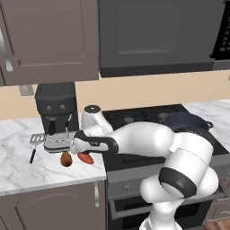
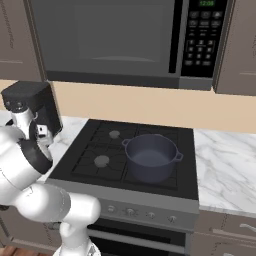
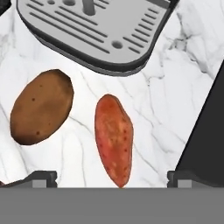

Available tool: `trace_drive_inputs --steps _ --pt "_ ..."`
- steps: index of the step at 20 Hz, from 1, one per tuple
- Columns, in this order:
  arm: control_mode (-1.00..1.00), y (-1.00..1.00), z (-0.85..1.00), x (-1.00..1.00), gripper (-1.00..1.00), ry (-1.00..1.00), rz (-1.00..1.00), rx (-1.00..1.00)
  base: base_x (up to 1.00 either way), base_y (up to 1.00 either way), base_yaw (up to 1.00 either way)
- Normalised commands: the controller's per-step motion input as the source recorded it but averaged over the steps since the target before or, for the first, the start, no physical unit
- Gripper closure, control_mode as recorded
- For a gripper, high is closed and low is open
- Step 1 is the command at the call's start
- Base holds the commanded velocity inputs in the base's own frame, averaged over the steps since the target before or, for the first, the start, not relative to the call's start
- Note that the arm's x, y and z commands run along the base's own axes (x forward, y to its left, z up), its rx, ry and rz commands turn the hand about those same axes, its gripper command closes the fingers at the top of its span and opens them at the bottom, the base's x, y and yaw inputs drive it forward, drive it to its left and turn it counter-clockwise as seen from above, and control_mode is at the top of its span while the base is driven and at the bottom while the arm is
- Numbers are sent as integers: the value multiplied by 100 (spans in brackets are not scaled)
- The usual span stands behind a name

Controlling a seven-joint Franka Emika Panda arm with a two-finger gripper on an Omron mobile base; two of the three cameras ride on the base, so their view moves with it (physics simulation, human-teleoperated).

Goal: Put the potato and sweet potato in the pot. Retrieve the spatula and lightly stir the vegetables in the pot.

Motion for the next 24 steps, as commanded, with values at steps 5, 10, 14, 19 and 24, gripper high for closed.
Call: trace_drive_inputs --steps 5,10,14,19,24 --pt "-100 30 -36 7 -100 0 0 0 0 0 0" --pt "-100 28 -34 10 -100 0 0 0 0 0 0" --pt "-100 0 0 4 -100 0 0 -1 0 0 0" --pt "-100 -12 0 7 -100 4 3 0 0 0 0" --pt "-100 -15 0 14 -100 11 1 0 0 0 0"
